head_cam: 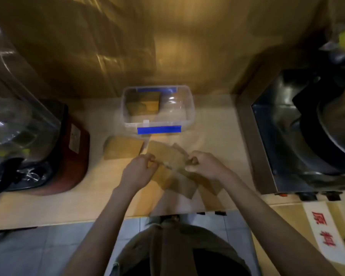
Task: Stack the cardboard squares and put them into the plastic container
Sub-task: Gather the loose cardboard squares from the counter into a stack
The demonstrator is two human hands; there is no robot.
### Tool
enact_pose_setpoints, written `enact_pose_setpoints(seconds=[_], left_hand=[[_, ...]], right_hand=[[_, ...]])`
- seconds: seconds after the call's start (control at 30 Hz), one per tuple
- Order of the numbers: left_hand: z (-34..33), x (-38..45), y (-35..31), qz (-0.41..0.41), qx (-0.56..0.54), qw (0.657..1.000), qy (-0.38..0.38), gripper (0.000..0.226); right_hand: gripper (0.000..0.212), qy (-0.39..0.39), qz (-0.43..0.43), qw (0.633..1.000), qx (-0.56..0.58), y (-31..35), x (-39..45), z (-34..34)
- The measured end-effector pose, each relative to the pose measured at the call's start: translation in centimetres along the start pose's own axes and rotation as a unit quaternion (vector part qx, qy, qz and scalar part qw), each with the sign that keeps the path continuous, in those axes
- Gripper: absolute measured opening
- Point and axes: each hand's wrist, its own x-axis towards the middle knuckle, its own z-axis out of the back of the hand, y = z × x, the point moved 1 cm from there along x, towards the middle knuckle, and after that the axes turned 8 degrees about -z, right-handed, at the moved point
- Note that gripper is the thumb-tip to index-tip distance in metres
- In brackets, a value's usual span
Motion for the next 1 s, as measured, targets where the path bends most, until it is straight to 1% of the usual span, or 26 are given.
enact_pose_setpoints(seconds=[0.03,0.1,0.17,0.23,0.33,0.4,0.47,0.53,0.63,0.7,0.77,0.8,0.83,0.87,0.9,0.93,0.97,1.0], left_hand=[[-0.7,-0.5,0.3,-0.001,0.0,1.0,-0.004,0.041],[-2.3,-1.2,1.3,-0.018,0.011,1.0,-0.012,0.054],[-4.1,-2.2,2.2,-0.022,0.029,0.999,-0.013,0.06],[-5.5,-2.7,3.1,-0.029,0.069,0.997,-0.013,0.065],[-7.4,-3.3,3.8,-0.018,0.132,0.99,0.045,0.073],[-8.1,-3.3,4.1,0.001,0.162,0.983,0.084,0.075],[-8.6,-3.1,4.3,0.015,0.172,0.979,0.109,0.074],[-8.7,-3.1,4.3,0.021,0.166,0.979,0.118,0.073],[-8.4,-2.8,4.2,0.031,0.16,0.979,0.12,0.066],[-7.8,-2.6,3.8,0.045,0.144,0.983,0.104,0.069],[-7.1,-2.4,3.2,0.059,0.093,0.992,0.06,0.077],[-6.6,-2.3,2.7,0.067,0.038,0.997,0.031,0.076],[-6.0,-2.2,2.1,0.073,-0.044,0.996,0.001,0.073],[-5.3,-2.2,1.3,0.083,-0.159,0.984,-0.022,0.066],[-4.7,-2.1,0.5,0.088,-0.298,0.95,-0.037,0.057],[-4.2,-2.1,-0.1,0.09,-0.431,0.897,-0.048,0.052],[-3.8,-2.0,-0.4,0.102,-0.533,0.838,-0.051,0.052],[-3.5,-2.0,-0.4,0.105,-0.609,0.784,-0.047,0.059]], right_hand=[[0.041,-0.009,-0.007,1.0,-0.007,-0.4,0.0,-1.0],[0.052,-0.047,-0.016,0.998,-0.032,-1.5,0.0,-3.1],[0.061,-0.07,-0.015,0.996,-0.046,-2.2,-0.5,-5.3],[0.071,-0.088,-0.01,0.995,-0.037,-2.8,-0.2,-7.0],[0.081,-0.121,-0.012,0.988,-0.096,-3.6,0.2,-8.6],[0.082,-0.125,-0.017,0.984,-0.125,-3.9,0.4,-9.2],[0.077,-0.138,-0.015,0.982,-0.129,-4.2,0.6,-9.6],[0.07,-0.153,-0.008,0.981,-0.118,-4.2,0.6,-9.6],[0.065,-0.153,0.001,0.983,-0.096,-4.3,0.8,-9.3],[0.064,-0.151,-0.003,0.987,-0.052,-4.1,0.7,-8.7],[0.065,-0.16,-0.007,0.987,-0.001,-3.3,0.4,-7.8],[0.065,-0.173,-0.007,0.985,0.024,-2.8,0.1,-7.4],[0.065,-0.186,-0.006,0.981,0.054,-2.1,-0.3,-7.0],[0.064,-0.194,-0.002,0.977,0.086,-1.2,-0.7,-6.7],[0.065,-0.192,0.005,0.974,0.119,-0.4,-1.1,-6.4],[0.066,-0.18,0.015,0.972,0.149,0.5,-1.4,-6.2],[0.068,-0.162,0.024,0.971,0.172,1.3,-1.8,-6.1],[0.071,-0.145,0.033,0.971,0.186,2.0,-2.0,-6.2]])
